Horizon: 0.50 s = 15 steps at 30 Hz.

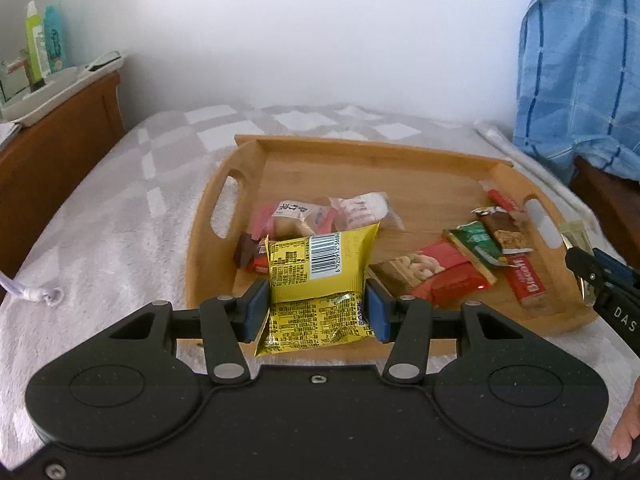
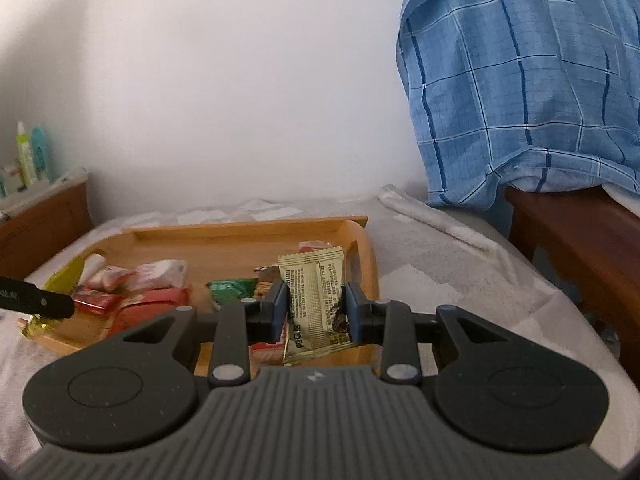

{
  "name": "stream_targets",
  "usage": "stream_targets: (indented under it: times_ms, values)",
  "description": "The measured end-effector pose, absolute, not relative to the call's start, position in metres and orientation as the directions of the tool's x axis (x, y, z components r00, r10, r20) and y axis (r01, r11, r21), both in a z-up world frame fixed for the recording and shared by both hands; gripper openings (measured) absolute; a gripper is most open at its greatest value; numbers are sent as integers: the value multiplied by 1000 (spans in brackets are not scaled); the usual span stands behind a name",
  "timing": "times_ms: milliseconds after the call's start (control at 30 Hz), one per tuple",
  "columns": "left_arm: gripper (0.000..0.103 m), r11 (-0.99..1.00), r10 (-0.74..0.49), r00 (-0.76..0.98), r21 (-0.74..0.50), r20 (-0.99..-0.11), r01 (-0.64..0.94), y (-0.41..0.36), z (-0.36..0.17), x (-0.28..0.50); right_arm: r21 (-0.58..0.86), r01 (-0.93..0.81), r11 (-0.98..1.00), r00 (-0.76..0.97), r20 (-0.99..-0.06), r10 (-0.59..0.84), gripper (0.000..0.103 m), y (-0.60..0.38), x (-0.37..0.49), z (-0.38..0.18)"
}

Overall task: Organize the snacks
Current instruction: 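Carry both snacks onto the wooden tray and open both grippers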

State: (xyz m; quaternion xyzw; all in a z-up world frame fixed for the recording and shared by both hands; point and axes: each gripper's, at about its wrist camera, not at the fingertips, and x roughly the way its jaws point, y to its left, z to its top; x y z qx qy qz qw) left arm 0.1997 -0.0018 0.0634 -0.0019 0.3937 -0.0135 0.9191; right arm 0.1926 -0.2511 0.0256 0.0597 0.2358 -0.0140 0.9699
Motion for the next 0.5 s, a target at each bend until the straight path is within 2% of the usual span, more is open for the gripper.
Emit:
stream_targets:
  times_ms: [200, 500]
  values:
    - [48, 997, -2, 687, 48, -727, 53, -13, 55, 213, 109, 65, 992, 853, -521, 1, 36, -245, 210, 14]
    - [48, 995, 27, 677, 84, -735, 52, -16, 41, 228, 107, 66, 992, 834, -552, 4, 36, -241, 221, 9]
